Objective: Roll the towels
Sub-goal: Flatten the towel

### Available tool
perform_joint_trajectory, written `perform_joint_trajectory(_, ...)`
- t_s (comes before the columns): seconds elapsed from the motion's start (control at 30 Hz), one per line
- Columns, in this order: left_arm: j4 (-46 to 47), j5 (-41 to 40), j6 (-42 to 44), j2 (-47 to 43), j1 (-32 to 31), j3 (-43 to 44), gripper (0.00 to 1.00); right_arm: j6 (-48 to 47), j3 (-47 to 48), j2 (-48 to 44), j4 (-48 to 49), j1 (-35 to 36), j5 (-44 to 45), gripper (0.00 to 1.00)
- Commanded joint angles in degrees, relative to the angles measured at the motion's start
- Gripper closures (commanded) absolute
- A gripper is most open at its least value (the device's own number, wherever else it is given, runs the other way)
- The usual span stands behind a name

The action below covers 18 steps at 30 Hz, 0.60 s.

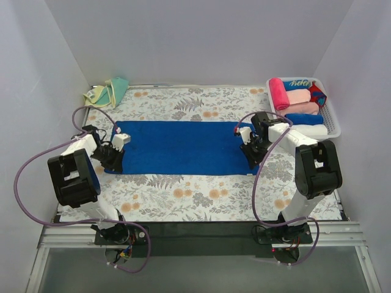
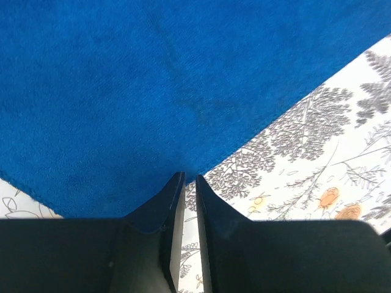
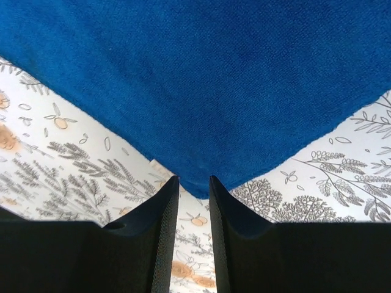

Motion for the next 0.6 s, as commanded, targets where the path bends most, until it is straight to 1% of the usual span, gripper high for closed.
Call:
perform_joint_trajectory(0.0, 7.07, -5.75, -1.05, -1.8, 1.7, -2.73, 0.88, -0.36, -4.32, 0.61, 4.24, 0.57, 2.3, 0.72)
perform_joint_trajectory(0.07, 7.61, -8.47, -0.88, 0.13, 3.12, -2.74, 0.89, -1.06, -7.65, 1.49, 5.3, 0.66, 4.84, 0.73)
perform_joint_trajectory(0.17, 7.7, -10.24, 0.79, 2.68, 5.57, -3.09, 0.9, -2.82, -10.82, 2.38, 7.49, 0.66, 8.36, 0.73)
perform_joint_trajectory(0.37, 7.17, -12.26, 2.9, 2.43, 6.02, -5.46, 0.9, -4.49, -13.02, 3.0, 8.56, 0.66, 12.14, 0.77)
perform_joint_trajectory(0.4, 6.04, -12.87, 4.64, 1.03, 7.06, -6.68, 0.91, -6.32, -14.51, 0.64, 6.82, 0.75, 11.54, 0.77)
perform_joint_trajectory(0.5, 4.71, -12.18, 5.36, -1.08, 7.34, -7.31, 0.92, -8.44, -15.4, -2.09, 4.17, 0.84, 7.59, 0.77)
perform_joint_trajectory(0.57, 3.92, -8.67, 5.45, -1.97, 7.34, -6.78, 0.91, -8.88, -15.31, -3.42, 3.55, 1.19, 4.7, 0.73)
